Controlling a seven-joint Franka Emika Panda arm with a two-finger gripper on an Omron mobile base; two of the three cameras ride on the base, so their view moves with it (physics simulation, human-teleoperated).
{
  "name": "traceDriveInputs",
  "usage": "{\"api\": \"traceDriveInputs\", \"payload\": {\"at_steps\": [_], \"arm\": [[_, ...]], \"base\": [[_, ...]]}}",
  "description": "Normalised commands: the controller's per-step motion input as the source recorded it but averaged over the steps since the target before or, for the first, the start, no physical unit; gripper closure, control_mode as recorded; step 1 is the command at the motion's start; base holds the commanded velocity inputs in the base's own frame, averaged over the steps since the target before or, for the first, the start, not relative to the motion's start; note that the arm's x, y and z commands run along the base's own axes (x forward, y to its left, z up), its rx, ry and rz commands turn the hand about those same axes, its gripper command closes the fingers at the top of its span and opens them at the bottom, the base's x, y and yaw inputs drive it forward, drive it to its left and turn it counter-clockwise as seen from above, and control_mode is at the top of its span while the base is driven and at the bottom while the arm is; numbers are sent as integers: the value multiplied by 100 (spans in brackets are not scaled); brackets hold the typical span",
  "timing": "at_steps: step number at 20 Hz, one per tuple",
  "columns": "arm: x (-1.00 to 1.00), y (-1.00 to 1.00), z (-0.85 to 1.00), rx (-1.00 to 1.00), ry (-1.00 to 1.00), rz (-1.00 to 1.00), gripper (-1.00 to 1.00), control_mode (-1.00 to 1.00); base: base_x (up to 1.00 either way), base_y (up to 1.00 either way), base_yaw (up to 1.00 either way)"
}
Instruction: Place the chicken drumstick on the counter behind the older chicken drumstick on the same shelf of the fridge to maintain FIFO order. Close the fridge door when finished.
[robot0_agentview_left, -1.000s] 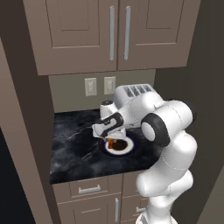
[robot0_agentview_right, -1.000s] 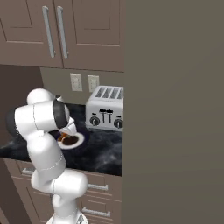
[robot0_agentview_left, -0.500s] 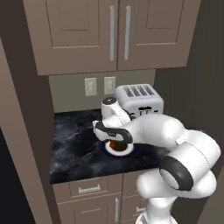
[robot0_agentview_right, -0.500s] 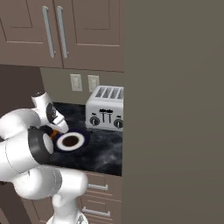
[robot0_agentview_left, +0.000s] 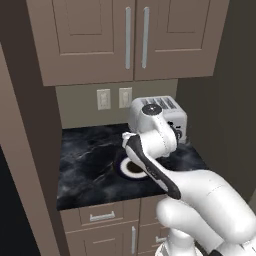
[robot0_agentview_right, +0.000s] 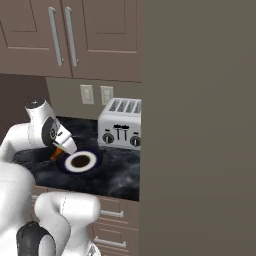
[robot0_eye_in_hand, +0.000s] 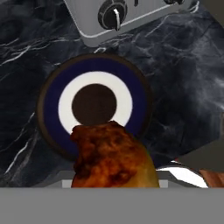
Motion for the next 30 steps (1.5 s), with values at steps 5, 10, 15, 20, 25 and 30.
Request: {"api": "traceDriveInputs", "payload": {"at_steps": [5,10,15,20,25,30], "arm": [[-79,-30,46,0,-9,-5,100,-100],[-69,-26,37,0,-9,-2,100,-100],[-24,-5,13,0,-1,0,100,-100],[0,-3,-1,0,1,0,100,-100],[-39,-59,0,3,0,0,100,-100],[-49,-22,0,2,-1,1,100,-100]], "base": [[0,0,0],[0,0,0],[0,0,0],[0,0,0],[0,0,0],[0,0,0]]}}
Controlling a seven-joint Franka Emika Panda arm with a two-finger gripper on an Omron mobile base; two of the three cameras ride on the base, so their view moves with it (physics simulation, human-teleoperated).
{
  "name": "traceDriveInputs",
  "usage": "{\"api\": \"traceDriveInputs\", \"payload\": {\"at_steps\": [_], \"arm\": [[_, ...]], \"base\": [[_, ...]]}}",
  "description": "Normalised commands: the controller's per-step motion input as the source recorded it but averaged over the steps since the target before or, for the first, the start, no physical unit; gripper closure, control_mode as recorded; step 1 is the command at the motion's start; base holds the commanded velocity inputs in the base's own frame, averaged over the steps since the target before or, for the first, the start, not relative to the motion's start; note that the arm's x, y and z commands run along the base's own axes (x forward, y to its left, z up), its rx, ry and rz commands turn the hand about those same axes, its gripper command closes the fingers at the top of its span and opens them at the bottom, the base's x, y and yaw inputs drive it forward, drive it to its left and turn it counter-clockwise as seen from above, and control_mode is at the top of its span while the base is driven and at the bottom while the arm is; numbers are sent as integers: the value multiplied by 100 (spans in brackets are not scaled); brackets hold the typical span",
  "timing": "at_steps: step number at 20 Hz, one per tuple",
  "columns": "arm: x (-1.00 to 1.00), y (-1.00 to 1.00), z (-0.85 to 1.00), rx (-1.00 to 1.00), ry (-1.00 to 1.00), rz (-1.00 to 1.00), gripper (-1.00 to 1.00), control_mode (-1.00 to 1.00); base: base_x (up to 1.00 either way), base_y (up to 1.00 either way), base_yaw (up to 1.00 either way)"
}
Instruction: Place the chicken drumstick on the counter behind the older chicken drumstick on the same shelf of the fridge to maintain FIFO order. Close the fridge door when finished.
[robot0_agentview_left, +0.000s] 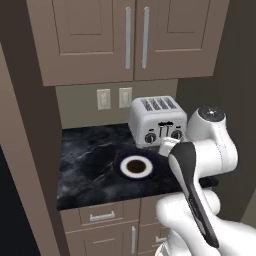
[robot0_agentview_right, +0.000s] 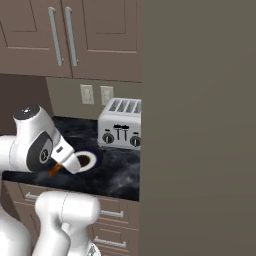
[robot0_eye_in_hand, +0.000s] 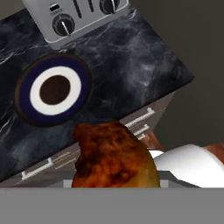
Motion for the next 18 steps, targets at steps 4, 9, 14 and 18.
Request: {"api": "traceDriveInputs", "payload": {"at_steps": [4,9,14,18], "arm": [[0,0,0,0,0,0,100,100],[0,0,0,0,0,0,100,100],[0,0,0,0,0,0,100,100],[0,0,0,0,0,0,100,100]], "base": [[-88,0,0],[-99,0,4],[-100,0,5],[-100,11,10]]}}
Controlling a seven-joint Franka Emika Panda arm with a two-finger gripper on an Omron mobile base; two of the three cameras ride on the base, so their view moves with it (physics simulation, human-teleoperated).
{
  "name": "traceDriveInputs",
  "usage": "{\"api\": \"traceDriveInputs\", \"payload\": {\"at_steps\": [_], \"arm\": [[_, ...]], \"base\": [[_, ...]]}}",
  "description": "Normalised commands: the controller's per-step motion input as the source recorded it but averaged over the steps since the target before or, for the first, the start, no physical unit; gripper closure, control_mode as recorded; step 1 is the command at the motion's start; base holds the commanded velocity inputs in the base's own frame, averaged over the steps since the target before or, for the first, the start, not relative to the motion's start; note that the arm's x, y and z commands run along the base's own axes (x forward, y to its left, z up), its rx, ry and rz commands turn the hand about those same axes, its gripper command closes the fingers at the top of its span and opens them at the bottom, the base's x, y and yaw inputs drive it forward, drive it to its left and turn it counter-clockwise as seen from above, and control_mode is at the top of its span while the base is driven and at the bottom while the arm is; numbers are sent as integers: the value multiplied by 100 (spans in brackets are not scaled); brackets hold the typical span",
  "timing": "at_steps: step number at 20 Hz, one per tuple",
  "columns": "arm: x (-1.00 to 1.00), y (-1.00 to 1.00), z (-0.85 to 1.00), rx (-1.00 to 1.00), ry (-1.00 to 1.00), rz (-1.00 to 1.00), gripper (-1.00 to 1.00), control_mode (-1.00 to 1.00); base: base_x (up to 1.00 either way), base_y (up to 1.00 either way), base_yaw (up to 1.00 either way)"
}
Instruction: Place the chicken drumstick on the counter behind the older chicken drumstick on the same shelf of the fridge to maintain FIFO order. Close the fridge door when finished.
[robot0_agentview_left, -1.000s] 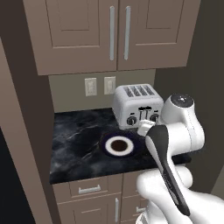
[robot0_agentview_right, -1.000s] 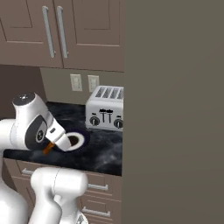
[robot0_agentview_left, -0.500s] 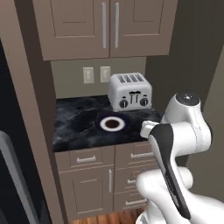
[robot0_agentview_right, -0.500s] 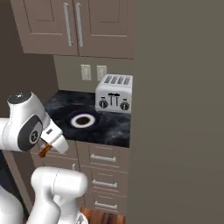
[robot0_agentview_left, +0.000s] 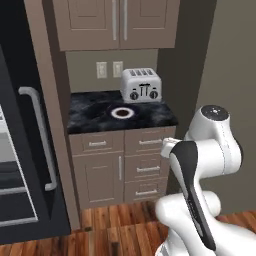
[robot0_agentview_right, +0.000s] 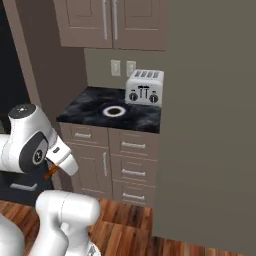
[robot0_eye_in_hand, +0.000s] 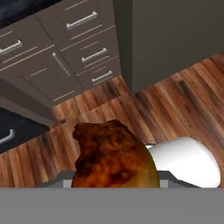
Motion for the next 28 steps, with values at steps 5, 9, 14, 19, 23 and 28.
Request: {"api": "traceDriveInputs", "payload": {"at_steps": [5,9,14,19,23,28], "arm": [[0,0,0,0,0,0,100,100],[0,0,0,0,0,0,100,100],[0,0,0,0,0,0,100,100],[0,0,0,0,0,0,100,100],[0,0,0,0,0,0,100,100],[0,0,0,0,0,0,100,100]], "base": [[-80,70,15],[-36,100,11],[-4,100,7],[0,100,4],[41,100,0],[90,69,0]]}}
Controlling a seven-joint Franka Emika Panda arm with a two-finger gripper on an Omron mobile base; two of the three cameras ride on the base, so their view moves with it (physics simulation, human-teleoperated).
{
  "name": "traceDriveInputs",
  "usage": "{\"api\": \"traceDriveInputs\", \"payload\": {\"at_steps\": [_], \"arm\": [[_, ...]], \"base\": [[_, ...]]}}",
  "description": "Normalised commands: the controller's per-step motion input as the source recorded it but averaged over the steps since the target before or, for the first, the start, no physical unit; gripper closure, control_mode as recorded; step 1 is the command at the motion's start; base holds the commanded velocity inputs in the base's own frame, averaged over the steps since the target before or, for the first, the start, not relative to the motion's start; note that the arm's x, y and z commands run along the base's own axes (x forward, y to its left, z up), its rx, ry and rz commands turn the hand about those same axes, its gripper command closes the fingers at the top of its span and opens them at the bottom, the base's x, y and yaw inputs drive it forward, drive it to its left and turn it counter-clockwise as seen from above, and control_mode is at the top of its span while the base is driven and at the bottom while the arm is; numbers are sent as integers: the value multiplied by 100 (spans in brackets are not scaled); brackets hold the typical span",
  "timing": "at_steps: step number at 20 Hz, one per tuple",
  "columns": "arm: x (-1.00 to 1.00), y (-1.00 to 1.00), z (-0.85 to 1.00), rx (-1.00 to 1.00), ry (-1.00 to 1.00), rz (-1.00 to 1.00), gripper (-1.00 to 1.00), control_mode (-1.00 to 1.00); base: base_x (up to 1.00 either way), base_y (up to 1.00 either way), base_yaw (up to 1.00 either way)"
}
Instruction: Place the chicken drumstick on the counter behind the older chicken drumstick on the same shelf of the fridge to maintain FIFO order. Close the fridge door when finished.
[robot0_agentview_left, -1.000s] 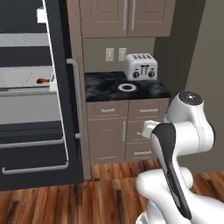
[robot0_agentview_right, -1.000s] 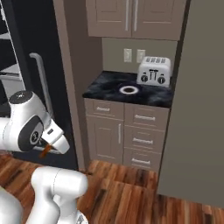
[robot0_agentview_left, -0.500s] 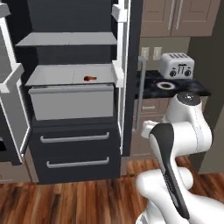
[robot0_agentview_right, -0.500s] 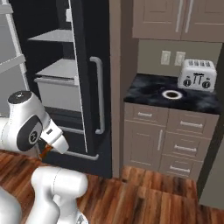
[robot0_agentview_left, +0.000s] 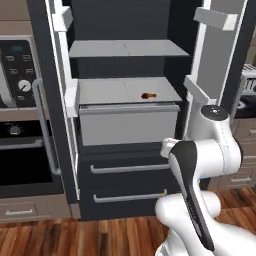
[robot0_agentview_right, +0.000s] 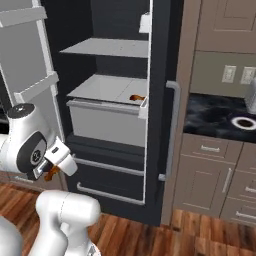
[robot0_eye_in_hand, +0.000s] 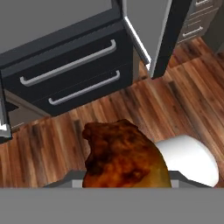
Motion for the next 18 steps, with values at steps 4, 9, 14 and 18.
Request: {"api": "traceDriveInputs", "payload": {"at_steps": [4,9,14,18], "arm": [[0,0,0,0,0,0,100,100],[0,0,0,0,0,0,100,100],[0,0,0,0,0,0,100,100],[0,0,0,0,0,0,100,100]], "base": [[74,29,-2],[69,5,-6],[74,31,-12],[67,38,-14]]}}
